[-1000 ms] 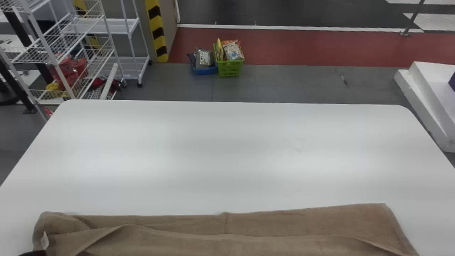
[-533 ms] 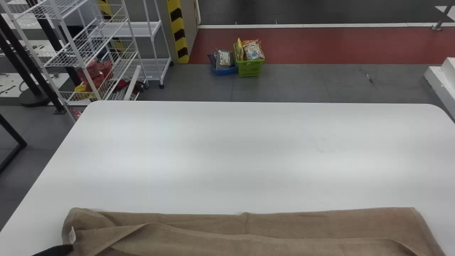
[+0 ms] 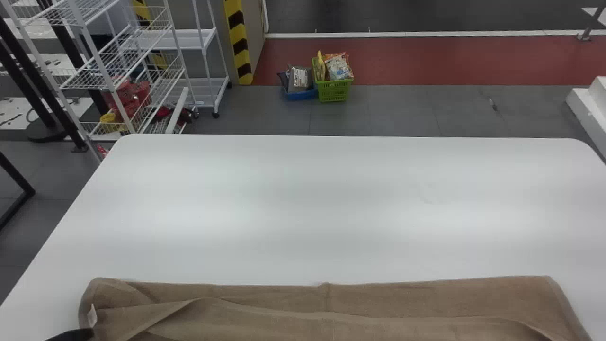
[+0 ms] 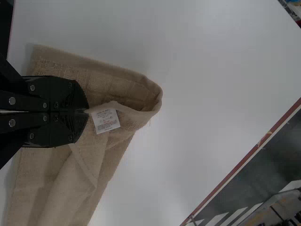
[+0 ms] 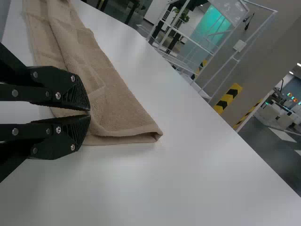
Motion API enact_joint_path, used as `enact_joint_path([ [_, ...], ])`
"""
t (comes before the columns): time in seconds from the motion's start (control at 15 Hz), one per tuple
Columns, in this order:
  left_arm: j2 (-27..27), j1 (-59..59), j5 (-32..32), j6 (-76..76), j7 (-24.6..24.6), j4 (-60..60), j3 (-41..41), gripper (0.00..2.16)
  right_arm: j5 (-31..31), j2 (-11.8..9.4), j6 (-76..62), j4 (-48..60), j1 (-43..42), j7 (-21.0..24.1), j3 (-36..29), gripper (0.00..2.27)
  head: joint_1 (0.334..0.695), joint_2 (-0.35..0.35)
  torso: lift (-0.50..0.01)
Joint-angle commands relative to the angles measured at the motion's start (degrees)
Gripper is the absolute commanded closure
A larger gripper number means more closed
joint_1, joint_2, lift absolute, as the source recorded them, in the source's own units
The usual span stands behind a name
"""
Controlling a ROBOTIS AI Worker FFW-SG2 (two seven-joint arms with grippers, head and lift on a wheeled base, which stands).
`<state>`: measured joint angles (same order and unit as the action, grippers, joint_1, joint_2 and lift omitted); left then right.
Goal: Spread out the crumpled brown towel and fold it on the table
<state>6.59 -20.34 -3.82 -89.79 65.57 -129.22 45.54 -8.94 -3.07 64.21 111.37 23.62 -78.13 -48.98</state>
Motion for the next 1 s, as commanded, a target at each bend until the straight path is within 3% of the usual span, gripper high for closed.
enact_joint_path([
  [0.0,0.0,-0.05,0.13,-0.24,0.09,-0.06,0.34,1.54,-1.52,0.26,2.02,-0.1,0.9,-0.19,-0.68,0.07,0.695,0.066,-0.127],
  [0.53,0.0,-0.92,0.22,-0.24,0.35,-0.06,0.43,1.54,-6.53,2.46,15.38,2.09,-0.86,-0.19,-4.02,0.19,0.695,0.111,-0.127],
  [0.93,-0.09,-1.63,1.1,-0.24,0.79,0.03,1.57,1.54,-6.79,2.98,25.87,6.22,-4.55,-0.19,-5.86,0.22,0.695,0.13,-0.127],
])
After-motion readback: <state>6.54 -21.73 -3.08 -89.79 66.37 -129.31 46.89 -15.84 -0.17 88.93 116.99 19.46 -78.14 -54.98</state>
